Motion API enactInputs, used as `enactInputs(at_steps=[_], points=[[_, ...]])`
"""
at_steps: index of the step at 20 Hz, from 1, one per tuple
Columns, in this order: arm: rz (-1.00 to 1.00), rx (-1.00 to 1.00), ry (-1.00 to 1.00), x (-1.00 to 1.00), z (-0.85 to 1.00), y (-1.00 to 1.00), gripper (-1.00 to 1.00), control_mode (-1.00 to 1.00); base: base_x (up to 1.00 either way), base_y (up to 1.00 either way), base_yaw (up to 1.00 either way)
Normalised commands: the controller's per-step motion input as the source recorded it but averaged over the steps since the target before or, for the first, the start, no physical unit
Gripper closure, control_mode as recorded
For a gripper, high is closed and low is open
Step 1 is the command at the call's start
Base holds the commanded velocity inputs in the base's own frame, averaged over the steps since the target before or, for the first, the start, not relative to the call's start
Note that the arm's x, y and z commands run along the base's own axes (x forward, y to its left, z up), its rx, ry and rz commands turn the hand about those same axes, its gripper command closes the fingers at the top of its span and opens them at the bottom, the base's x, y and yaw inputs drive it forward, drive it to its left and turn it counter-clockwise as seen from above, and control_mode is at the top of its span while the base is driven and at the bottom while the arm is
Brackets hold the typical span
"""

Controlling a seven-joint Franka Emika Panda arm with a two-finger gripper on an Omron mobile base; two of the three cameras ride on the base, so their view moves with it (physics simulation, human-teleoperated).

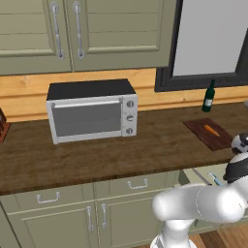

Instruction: Place the appropriate cutting tool for cutting the carrot skin on the cutting board.

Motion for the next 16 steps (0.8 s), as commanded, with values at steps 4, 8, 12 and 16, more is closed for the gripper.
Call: enactInputs(at_steps=[4,8,12,16], points=[[0.0,0.03,0.05,0.2,-0.45,0.0,-1.0,-1.0,0.0,0.0,0.0],[0.0,0.02,0.07,0.02,-0.53,0.0,-1.0,-1.0,0.0,0.0,0.0],[0.01,0.01,0.04,-0.08,-0.16,0.0,-1.0,-1.0,0.0,0.0,0.0],[0.04,0.0,0.04,-0.51,0.0,0.0,-1.0,-1.0,0.0,0.0,0.0]])
